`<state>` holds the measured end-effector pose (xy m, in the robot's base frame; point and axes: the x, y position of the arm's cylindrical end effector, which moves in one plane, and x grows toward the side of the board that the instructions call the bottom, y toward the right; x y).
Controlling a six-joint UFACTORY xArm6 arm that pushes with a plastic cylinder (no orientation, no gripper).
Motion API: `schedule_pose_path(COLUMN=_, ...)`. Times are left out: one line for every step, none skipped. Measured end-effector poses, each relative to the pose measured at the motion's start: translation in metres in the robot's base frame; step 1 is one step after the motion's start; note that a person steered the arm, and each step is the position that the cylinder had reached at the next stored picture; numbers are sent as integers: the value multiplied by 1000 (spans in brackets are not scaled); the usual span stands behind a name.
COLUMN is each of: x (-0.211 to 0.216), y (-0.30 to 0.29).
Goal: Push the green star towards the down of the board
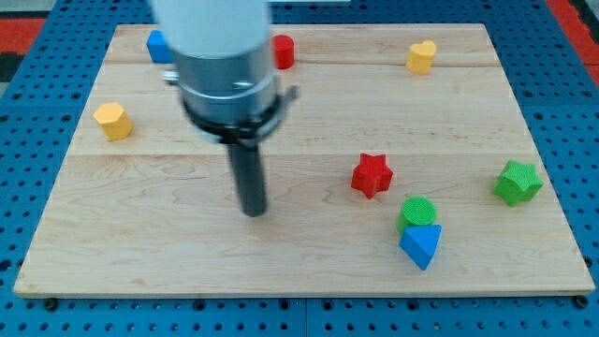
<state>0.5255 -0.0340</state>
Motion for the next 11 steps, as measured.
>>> schedule_pose_path(x=0, y=16)
schedule_pose_path(x=-14, y=-31)
schedule_pose_path(x=-69, y=-6)
schedule_pose_path(x=-120, y=104)
schedule_pose_path(x=-124, y=197)
schedule_pose_path(x=-75, y=270)
schedule_pose_path(x=4, y=281)
schedule_pose_path(x=15, y=277)
schedule_pose_path(x=-2, y=268)
schedule_pose_path(x=-21, y=275)
schedule_pose_path(x=-8, y=368)
